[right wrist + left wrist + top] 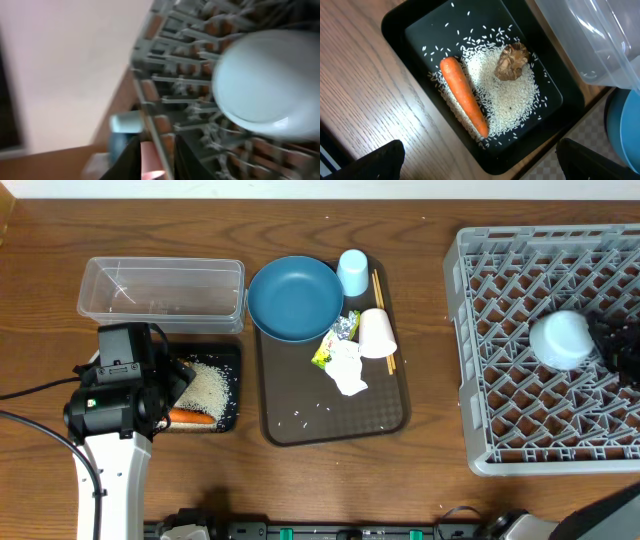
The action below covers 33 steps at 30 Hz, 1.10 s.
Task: Sort waste into correct bins and load items into the dishwasher rack
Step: 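Move the right gripper back over the dark teal plate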
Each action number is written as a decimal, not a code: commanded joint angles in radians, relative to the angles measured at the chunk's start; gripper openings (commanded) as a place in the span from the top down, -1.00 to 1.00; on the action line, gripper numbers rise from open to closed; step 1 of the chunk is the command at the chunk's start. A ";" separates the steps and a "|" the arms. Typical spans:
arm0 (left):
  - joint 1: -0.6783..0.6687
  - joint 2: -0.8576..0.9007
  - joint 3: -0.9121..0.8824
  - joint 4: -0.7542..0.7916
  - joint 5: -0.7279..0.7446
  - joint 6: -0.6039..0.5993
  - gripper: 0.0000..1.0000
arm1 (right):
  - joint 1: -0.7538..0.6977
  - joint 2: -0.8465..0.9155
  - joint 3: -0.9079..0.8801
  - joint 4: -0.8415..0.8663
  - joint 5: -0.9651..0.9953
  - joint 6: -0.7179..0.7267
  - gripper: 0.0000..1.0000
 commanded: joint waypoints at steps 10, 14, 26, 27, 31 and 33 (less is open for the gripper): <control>0.005 0.004 0.003 -0.003 -0.009 0.009 -0.96 | 0.390 -0.278 0.005 0.003 0.149 -0.100 -0.25; 0.005 0.004 0.003 -0.003 -0.009 0.009 -0.96 | 0.601 -0.267 0.005 0.057 0.163 -0.146 -0.49; 0.005 0.004 0.003 -0.003 -0.009 0.009 -0.95 | 1.215 0.011 0.005 0.370 0.490 -0.188 -0.84; 0.005 0.004 0.003 -0.003 -0.009 0.009 -0.95 | 1.258 0.056 0.005 0.428 0.512 -0.198 -0.86; 0.005 0.004 0.003 -0.003 -0.009 0.009 -0.96 | 1.366 0.205 0.005 0.583 0.605 -0.199 -0.99; 0.005 0.004 0.003 -0.003 -0.009 0.009 -0.96 | 1.405 0.280 0.006 0.643 0.653 -0.220 -0.99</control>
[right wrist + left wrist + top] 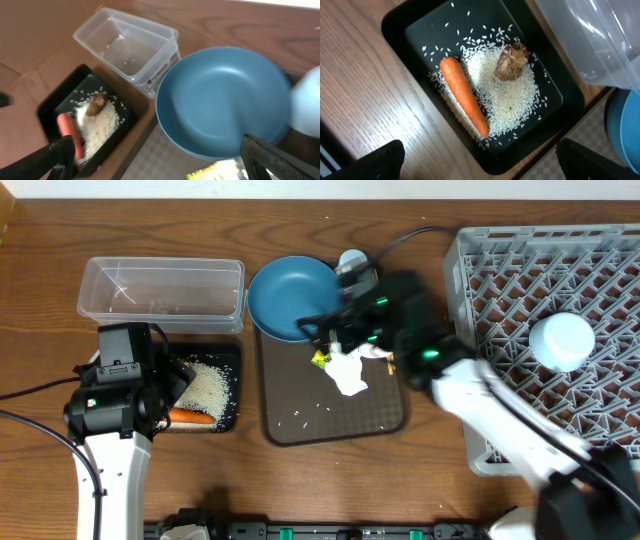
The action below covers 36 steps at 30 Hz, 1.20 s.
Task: Sort waste into correct bins and load items into the dishwasher rack
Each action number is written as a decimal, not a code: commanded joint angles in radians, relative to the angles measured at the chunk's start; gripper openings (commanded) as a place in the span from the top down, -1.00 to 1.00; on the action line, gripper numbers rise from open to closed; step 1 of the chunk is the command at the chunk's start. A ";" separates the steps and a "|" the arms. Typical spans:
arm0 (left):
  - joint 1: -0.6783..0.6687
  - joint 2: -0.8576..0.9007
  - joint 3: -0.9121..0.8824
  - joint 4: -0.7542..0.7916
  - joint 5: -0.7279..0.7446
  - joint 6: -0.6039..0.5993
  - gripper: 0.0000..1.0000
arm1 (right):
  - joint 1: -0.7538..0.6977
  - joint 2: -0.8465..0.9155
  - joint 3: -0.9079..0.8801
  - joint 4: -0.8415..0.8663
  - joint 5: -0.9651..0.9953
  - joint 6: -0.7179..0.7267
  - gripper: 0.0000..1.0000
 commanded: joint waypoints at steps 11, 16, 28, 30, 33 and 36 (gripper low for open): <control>0.005 0.003 0.003 -0.003 -0.009 0.009 -0.96 | 0.163 0.303 0.149 -0.008 0.405 -0.326 -0.98; 0.005 0.003 0.003 -0.003 -0.009 0.009 -0.95 | 0.175 0.313 0.198 -0.003 0.423 -0.377 -0.99; 0.005 0.003 0.003 -0.003 -0.009 0.009 -0.96 | 0.196 0.413 0.204 -0.046 0.385 -0.377 -0.99; 0.005 0.003 0.003 -0.003 -0.009 0.009 -0.96 | 0.204 0.430 0.204 -0.049 0.385 -0.377 -0.98; 0.005 0.003 0.003 -0.003 -0.009 0.009 -0.96 | 0.217 0.435 0.204 -0.051 0.386 -0.377 -0.99; 0.005 0.003 0.003 -0.003 -0.009 0.009 -0.96 | 0.227 0.435 0.206 -0.051 0.389 -0.376 -0.96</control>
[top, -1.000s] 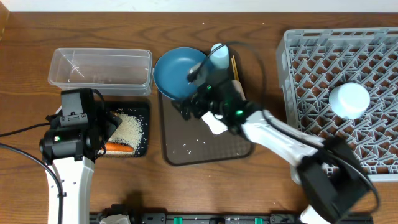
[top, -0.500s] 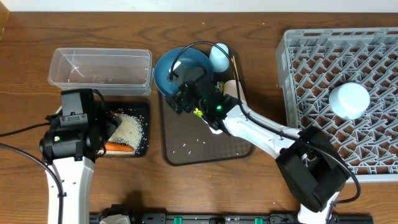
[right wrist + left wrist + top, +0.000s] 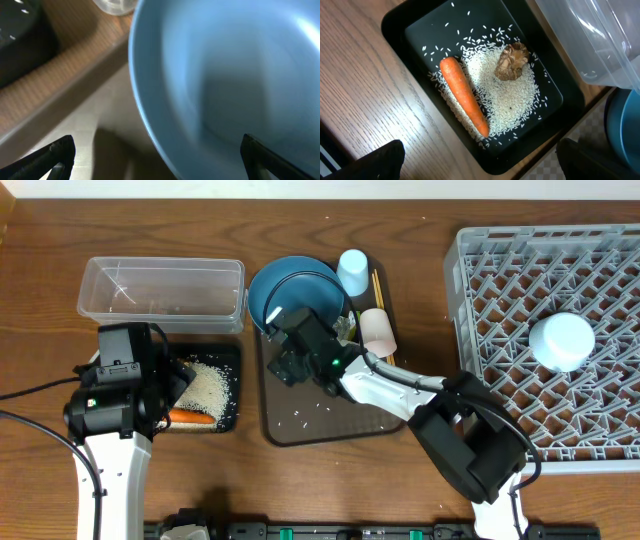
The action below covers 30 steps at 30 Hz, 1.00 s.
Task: Sort waste into correct bins and load items into the dishwasher rack
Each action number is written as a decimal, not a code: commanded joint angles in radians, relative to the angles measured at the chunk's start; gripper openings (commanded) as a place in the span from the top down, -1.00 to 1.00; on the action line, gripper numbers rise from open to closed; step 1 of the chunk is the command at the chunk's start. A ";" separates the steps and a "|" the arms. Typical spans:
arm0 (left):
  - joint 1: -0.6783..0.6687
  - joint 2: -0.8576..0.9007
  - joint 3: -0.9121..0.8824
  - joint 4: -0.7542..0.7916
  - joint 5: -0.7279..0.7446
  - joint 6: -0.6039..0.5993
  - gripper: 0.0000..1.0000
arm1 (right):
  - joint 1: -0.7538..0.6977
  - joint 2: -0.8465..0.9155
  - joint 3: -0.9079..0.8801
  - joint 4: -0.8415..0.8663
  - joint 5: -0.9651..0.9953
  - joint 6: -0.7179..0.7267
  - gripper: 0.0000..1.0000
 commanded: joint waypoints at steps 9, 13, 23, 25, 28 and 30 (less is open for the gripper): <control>0.005 0.003 0.003 -0.003 -0.009 0.009 -0.96 | 0.025 -0.005 0.013 -0.053 0.000 -0.009 -0.06; 0.005 0.003 0.003 -0.003 -0.009 0.009 -0.96 | 0.025 -0.005 0.013 -0.076 0.000 -0.009 0.19; 0.005 0.003 0.003 -0.003 -0.009 0.009 -0.96 | 0.037 -0.006 0.020 -0.096 0.000 -0.008 0.80; 0.005 0.003 0.003 -0.003 -0.009 0.009 -0.96 | 0.046 -0.006 0.028 -0.097 0.000 -0.007 0.86; 0.005 0.003 0.003 -0.003 -0.009 0.009 -0.96 | 0.060 -0.008 0.043 -0.097 0.000 -0.008 0.87; 0.005 0.003 0.003 -0.003 -0.009 0.009 -0.96 | 0.067 -0.010 0.053 -0.097 0.000 -0.008 0.85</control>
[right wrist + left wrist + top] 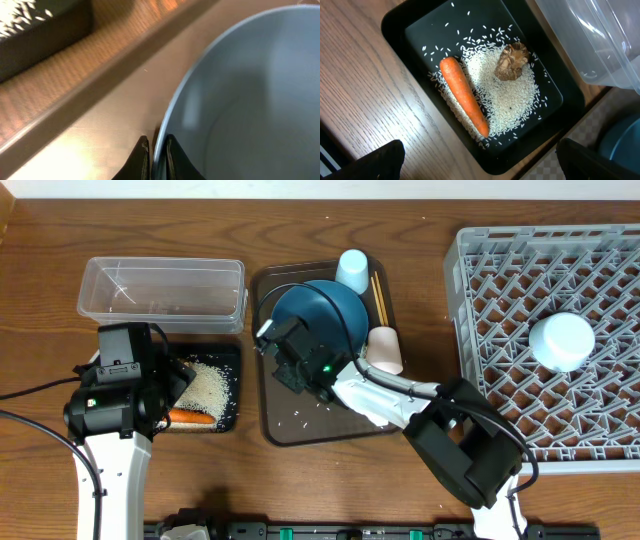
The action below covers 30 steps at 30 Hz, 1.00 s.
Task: Sort waste into correct bins and load items into the dishwasher rack
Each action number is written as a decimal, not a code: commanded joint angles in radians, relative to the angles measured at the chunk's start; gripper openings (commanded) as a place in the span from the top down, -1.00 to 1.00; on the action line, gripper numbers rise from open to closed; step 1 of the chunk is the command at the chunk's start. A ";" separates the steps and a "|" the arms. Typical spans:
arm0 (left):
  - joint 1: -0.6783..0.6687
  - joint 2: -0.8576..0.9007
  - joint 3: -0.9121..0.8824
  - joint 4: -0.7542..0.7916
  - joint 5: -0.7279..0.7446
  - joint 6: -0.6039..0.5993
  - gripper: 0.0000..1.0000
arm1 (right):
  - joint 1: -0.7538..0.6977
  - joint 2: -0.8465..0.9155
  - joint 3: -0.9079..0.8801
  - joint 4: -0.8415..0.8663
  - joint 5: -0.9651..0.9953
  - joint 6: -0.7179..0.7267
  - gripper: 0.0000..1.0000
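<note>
The blue bowl (322, 312) sits tilted on the brown tray (335, 423). My right gripper (290, 358) is shut on the bowl's near-left rim. In the right wrist view the gripper (157, 157) has one finger on each side of the bowl (240, 100) rim. A white cup (384, 350) lies beside the bowl, and a light blue cup (352, 270) and chopsticks (378, 285) are at the tray's back. My left gripper (480, 161) hangs open over the black tray (400, 35), which holds a carrot (465, 105), rice and a brown lump (511, 61).
A clear plastic bin (160, 290) stands at the back left. The grey dishwasher rack (500, 330) fills the right side, with a white bowl (562, 340) upside down in it. Loose rice grains (300, 416) lie on the brown tray's front.
My right gripper was open at the blue bowl's left rim and is now shut on it. The bowl has shifted right and tipped up. The white cup has slid slightly forward. The left arm is unchanged.
My right gripper was over the rack beside the white bowl. Then it was above the brown tray, open, facing the blue bowl. Then it was low at the bowl's rim, and now it grips that rim. The left gripper stayed open over the black tray throughout.
</note>
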 commanded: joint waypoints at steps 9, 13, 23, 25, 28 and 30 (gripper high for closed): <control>0.005 0.003 0.003 -0.003 -0.009 0.009 -0.96 | 0.038 -0.010 0.093 -0.013 -0.001 0.008 0.97; 0.005 0.003 0.003 -0.003 -0.009 0.009 -0.95 | 0.038 -0.010 0.118 -0.030 -0.001 0.008 0.98; 0.005 0.003 0.003 -0.003 -0.009 0.009 -0.96 | 0.036 -0.058 0.174 -0.093 -0.001 0.074 0.98; 0.005 0.003 0.003 -0.003 -0.009 0.009 -0.96 | 0.033 -0.082 0.174 -0.101 -0.002 0.088 0.98; 0.005 0.003 0.003 -0.003 -0.009 0.009 -0.95 | 0.031 -0.106 0.174 -0.132 -0.002 0.086 0.92; 0.005 0.003 0.003 -0.003 -0.009 0.009 -0.96 | 0.029 -0.106 0.173 -0.171 -0.002 0.086 0.68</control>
